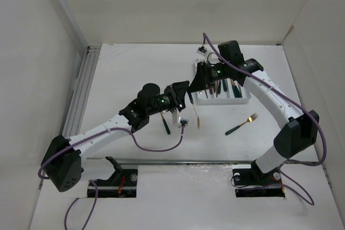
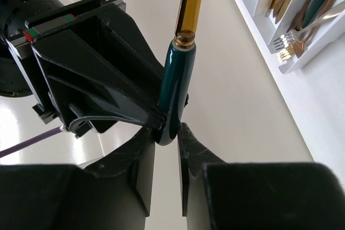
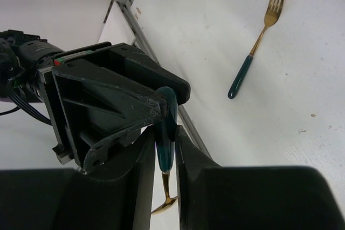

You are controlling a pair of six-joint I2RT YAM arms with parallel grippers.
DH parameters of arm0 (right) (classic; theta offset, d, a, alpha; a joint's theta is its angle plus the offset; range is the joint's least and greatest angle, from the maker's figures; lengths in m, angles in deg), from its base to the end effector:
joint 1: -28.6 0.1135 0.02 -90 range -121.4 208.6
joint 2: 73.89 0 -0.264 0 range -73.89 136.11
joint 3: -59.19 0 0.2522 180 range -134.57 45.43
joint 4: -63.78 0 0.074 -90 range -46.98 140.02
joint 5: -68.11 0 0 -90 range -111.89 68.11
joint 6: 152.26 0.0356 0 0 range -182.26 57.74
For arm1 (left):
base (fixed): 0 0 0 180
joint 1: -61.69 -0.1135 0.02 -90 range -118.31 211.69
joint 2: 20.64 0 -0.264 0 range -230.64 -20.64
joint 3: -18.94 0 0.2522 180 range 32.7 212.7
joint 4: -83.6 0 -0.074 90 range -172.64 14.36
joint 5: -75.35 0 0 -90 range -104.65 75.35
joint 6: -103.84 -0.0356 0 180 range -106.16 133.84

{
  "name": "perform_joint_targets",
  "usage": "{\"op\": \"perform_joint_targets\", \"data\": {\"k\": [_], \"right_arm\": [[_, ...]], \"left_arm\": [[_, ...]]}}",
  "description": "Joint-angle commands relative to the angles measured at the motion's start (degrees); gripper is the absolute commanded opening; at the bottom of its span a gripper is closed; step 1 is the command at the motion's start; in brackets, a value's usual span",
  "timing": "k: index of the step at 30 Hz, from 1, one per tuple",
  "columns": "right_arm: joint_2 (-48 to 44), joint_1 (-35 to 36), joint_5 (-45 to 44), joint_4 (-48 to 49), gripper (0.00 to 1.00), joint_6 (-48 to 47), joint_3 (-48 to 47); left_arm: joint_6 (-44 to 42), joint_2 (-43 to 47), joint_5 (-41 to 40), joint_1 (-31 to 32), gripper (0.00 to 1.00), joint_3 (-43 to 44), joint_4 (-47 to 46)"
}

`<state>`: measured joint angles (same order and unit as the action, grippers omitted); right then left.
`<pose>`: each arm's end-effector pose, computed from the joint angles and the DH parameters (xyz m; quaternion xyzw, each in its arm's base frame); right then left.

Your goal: Sort the eating utensils into containers

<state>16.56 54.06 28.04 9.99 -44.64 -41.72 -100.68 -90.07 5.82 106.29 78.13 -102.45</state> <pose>0.2958 0.1710 0.3568 -0.2237 0.8190 0.4923 0.1917 0.1924 -0.2072 0.3080 0.7308 0.0117 0.2772 0.6236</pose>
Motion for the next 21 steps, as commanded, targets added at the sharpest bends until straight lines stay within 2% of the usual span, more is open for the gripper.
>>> {"op": "perform_joint_targets", "data": {"k": [1,6,9,10,14,15,18,19,21], "right_arm": [[0.60,1.71,1.92,2.59,0.00,0.04,-1.26],[1.13,1.71,1.40,2.59,0.00,0.04,-1.26],[0.52,1.18,1.40,2.06,0.19,0.04,-1.79],[-0.36,-0.30,0.61,1.19,0.31,-0.74,-2.31],[-4.49,-3.12,-2.03,0.66,0.56,-2.16,-3.55],[-5.19,-3.65,-2.03,1.35,0.59,-2.16,-3.55],[-6.26,-5.14,-2.73,1.36,0.68,-2.16,-4.69],[-6.86,-5.67,-3.34,1.36,0.74,-2.16,-5.47],[-7.83,-7.94,-6.67,0.84,0.75,-2.16,-6.27]], "left_arm": [[-8.26,0.43,1.06,0.49,0.00,0.27,-2.51],[-6.87,0.43,-0.34,1.02,0.00,0.27,-2.51],[-1.69,0.96,-2.53,1.02,0.00,0.88,-0.41],[3.03,0.96,-3.93,1.63,0.00,2.19,0.73],[14.12,0.96,-5.70,2.16,0.00,7.81,8.28],[18.93,0.27,-6.23,2.16,0.00,8.79,10.65],[25.90,-0.97,-6.76,2.16,0.00,12.30,13.13],[30.45,-1.67,-7.37,2.16,0.00,13.18,14.61],[36.09,-2.55,-7.90,2.16,0.00,16.42,16.55]]}}
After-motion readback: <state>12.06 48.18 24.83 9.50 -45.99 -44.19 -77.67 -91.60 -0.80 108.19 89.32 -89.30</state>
